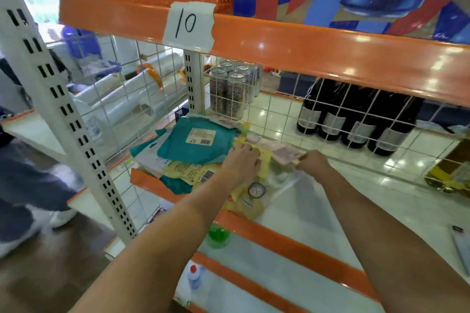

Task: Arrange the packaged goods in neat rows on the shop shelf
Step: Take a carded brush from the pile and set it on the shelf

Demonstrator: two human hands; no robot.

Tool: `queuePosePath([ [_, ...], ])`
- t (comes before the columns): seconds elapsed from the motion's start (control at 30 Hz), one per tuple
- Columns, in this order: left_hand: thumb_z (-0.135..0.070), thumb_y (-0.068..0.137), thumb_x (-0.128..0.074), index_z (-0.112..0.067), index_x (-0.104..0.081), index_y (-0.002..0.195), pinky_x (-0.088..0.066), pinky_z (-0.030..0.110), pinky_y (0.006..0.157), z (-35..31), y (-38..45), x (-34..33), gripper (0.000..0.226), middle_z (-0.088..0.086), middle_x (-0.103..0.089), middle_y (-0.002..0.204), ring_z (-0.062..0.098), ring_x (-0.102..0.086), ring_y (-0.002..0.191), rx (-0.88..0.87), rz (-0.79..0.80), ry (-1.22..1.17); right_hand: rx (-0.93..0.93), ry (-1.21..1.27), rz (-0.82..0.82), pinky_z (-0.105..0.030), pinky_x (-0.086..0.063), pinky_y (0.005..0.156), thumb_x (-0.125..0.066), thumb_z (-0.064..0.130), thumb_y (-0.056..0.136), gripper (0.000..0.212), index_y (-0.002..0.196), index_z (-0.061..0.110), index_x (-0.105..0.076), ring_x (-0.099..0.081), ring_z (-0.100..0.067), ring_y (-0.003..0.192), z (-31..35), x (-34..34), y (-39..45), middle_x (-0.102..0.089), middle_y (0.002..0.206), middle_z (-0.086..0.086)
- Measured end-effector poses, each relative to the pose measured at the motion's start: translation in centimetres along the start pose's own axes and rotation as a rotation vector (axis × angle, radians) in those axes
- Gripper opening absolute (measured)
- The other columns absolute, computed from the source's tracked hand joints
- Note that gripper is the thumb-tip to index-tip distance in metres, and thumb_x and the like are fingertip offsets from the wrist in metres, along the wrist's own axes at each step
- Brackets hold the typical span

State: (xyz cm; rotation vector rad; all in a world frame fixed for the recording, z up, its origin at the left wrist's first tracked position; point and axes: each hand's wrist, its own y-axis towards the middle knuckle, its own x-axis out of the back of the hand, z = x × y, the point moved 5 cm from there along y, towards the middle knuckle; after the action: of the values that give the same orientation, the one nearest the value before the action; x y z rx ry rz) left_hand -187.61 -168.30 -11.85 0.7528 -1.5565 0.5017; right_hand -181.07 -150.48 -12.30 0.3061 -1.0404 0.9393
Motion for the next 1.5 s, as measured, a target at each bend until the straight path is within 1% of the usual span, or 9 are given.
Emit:
queuePosePath([
  [0.23, -0.03, 0.097, -0.039, -0.013, -0.052, 0.128, -0.038, 0.041, 0.099, -1.3, -0.3, 0.0, 0.038, 0.01, -0.051, 0.129, 0.028, -0.045, 0.119, -0.074, -0.027, 0.019, -0.072, 0.281, 0.021, -0.017, -0.034, 0.041, -0.07, 0.008, 0.081, 0.028, 0.108, 0.003, -0.067, -0.041, -0.009, 0.05, -2.4, 0.5, -2.4, -0.049, 0.061, 0.002],
  [0.33, -0.032, 0.097, -0.039, -0.014, -0.049, 0.131, -0.037, 0.041, 0.099, -1.9, -0.2, 0.0, 0.04, 0.008, -0.049, 0.132, 0.027, -0.043, 0.122, -0.097, 0.001, 0.036, -0.17, 0.346, 0.039, -0.02, -0.031, 0.041, -0.072, 0.011, 0.081, 0.008, 0.083, 0.009, -0.065, -0.037, -0.012, 0.047, -3.6, 0.6, -3.4, -0.043, 0.058, 0.0],
  [0.43, -0.033, 0.098, -0.038, -0.016, -0.047, 0.134, -0.037, 0.041, 0.098, -2.4, -0.1, 0.1, 0.041, 0.008, -0.048, 0.134, 0.027, -0.041, 0.125, -0.117, 0.019, 0.043, -0.207, 0.476, 0.057, -0.022, -0.031, 0.044, -0.073, 0.006, 0.08, 0.019, 0.069, 0.01, -0.058, -0.042, -0.013, 0.05, -4.8, 0.7, -3.9, -0.048, 0.056, -0.002],
  [0.53, -0.035, 0.098, -0.039, -0.017, -0.045, 0.136, -0.038, 0.041, 0.098, -3.1, 0.2, 0.2, 0.042, 0.006, -0.047, 0.135, 0.025, -0.04, 0.126, -0.131, 0.025, 0.033, -0.225, 0.616, 0.045, -0.025, -0.039, 0.053, -0.069, 0.0, 0.081, 0.006, 0.085, 0.0, -0.065, -0.05, -0.017, 0.059, -5.6, 1.0, -4.8, -0.058, 0.059, -0.004],
  [0.63, -0.033, 0.099, -0.039, -0.017, -0.044, 0.137, -0.038, 0.039, 0.098, -4.2, 0.2, 0.1, 0.042, 0.005, -0.045, 0.136, 0.024, -0.038, 0.128, -0.181, 0.041, 0.001, -0.242, 0.762, 0.041, -0.027, -0.043, 0.06, -0.066, -0.005, 0.082, 0.027, 0.108, -0.008, -0.065, -0.053, -0.019, 0.064, -6.3, 0.8, -6.0, -0.059, 0.072, -0.009],
  [0.87, -0.032, 0.098, -0.041, -0.016, -0.046, 0.135, -0.035, 0.041, 0.102, -6.9, 0.3, -1.3, 0.04, 0.007, -0.047, 0.136, 0.025, -0.039, 0.126, -0.283, 0.092, -0.037, -0.365, 0.949, -0.04, -0.025, -0.046, 0.059, -0.066, -0.002, 0.083, 0.035, 0.118, -0.007, -0.06, -0.055, -0.017, 0.067, -9.0, -0.2, -9.2, -0.06, 0.077, -0.008],
  [1.1, -0.032, 0.099, -0.038, -0.015, -0.045, 0.135, -0.034, 0.041, 0.101, -9.7, -0.9, -3.7, 0.041, 0.009, -0.046, 0.136, 0.027, -0.038, 0.127, -0.354, 0.157, -0.044, -0.431, 0.985, -0.192, -0.03, -0.048, 0.069, -0.066, 0.004, 0.085, 0.033, 0.116, -0.006, -0.062, -0.058, -0.024, 0.085, -11.5, -1.3, -10.7, -0.062, 0.098, -0.015],
  [1.37, -0.032, 0.098, -0.039, -0.015, -0.046, 0.134, -0.035, 0.039, 0.1, -12.7, -1.3, -3.5, 0.04, 0.008, -0.047, 0.135, 0.026, -0.04, 0.124, -0.423, 0.154, -0.02, -0.389, 0.988, -0.268, -0.026, -0.046, 0.063, -0.065, 0.003, 0.086, 0.019, 0.105, 0.0, -0.065, -0.056, -0.015, 0.065, -13.4, 0.5, -12.3, -0.06, 0.073, -0.007],
  [1.5, -0.032, 0.099, -0.038, -0.015, -0.046, 0.134, -0.035, 0.04, 0.102, -15.1, -1.5, -3.0, 0.04, 0.007, -0.048, 0.136, 0.026, -0.04, 0.125, -0.423, 0.146, -0.046, -0.365, 0.998, -0.275, -0.026, -0.044, 0.063, -0.065, 0.002, 0.086, 0.005, 0.081, 0.004, -0.064, -0.053, -0.015, 0.063, -15.0, 2.0, -13.5, -0.058, 0.071, -0.008],
])
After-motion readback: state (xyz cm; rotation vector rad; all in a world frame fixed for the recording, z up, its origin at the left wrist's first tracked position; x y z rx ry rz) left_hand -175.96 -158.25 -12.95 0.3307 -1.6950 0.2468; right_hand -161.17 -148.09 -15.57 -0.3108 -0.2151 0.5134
